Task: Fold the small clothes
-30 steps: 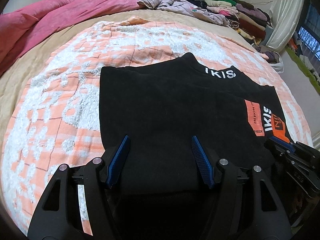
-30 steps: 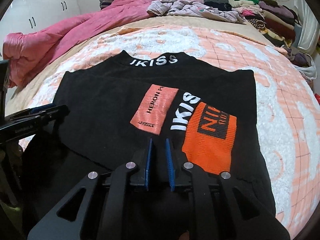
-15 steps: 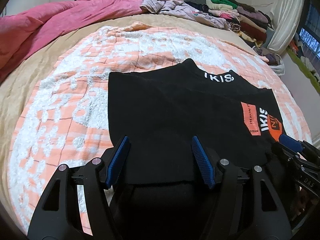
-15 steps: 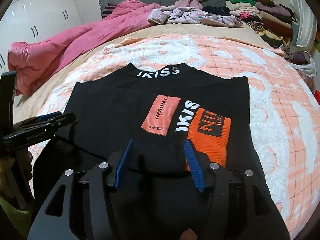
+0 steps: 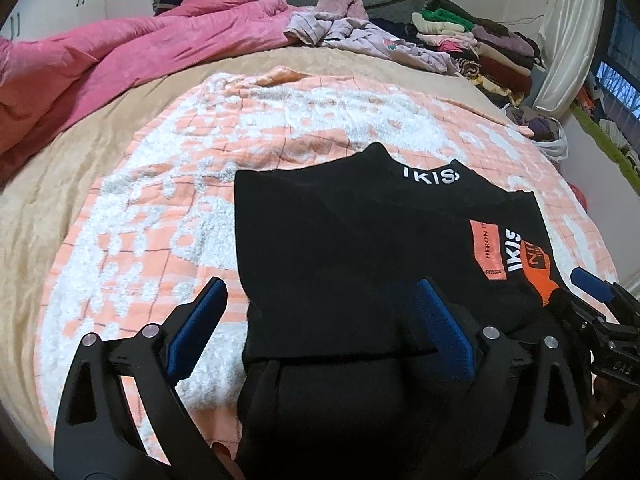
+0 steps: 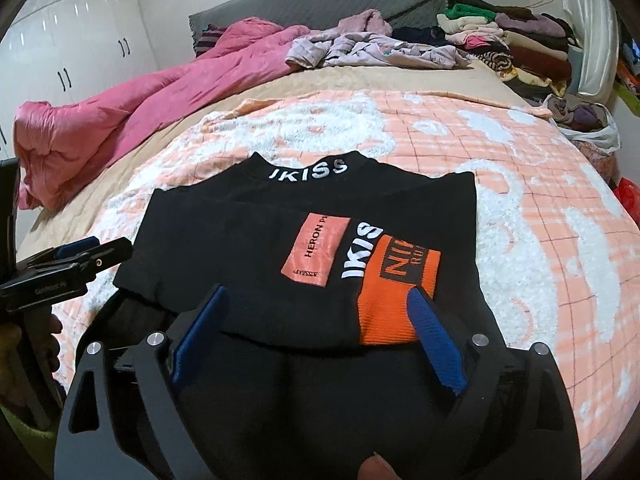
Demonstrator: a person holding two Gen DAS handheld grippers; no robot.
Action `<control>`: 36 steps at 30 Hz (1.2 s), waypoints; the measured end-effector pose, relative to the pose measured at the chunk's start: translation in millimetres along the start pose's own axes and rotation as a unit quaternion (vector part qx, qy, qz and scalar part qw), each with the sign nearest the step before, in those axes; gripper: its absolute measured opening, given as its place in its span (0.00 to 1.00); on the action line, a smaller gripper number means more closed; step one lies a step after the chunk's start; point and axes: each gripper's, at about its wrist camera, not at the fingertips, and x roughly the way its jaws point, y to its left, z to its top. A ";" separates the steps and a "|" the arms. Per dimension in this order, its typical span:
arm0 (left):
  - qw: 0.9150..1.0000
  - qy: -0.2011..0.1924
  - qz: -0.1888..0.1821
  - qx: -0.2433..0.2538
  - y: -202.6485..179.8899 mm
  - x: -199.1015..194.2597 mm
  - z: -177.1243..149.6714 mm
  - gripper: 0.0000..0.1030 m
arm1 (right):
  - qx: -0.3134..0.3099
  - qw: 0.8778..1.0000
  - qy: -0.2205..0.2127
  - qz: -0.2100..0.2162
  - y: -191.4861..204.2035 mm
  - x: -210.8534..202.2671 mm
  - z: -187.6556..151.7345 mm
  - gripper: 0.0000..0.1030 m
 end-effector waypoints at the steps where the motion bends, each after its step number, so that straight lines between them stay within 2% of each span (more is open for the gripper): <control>1: 1.000 -0.001 0.002 -0.001 -0.1 -1.6 0.1 0.87 | 0.000 1.000 -0.001 -0.001 0.3 -1.4 0.4 0.87; 4: 1.000 -0.007 0.005 -0.003 0.7 -7.5 1.6 0.90 | 0.000 1.000 -0.008 -0.003 0.7 -6.3 1.3 0.89; 20: 0.999 -0.034 0.009 0.001 2.0 -42.2 -7.2 0.91 | -0.004 0.999 -0.038 -0.013 2.0 -43.9 -6.9 0.92; 36: 0.999 -0.031 0.017 -0.001 14.7 -58.7 -35.0 0.91 | -0.010 0.999 -0.047 -0.022 -0.4 -72.8 -31.1 0.93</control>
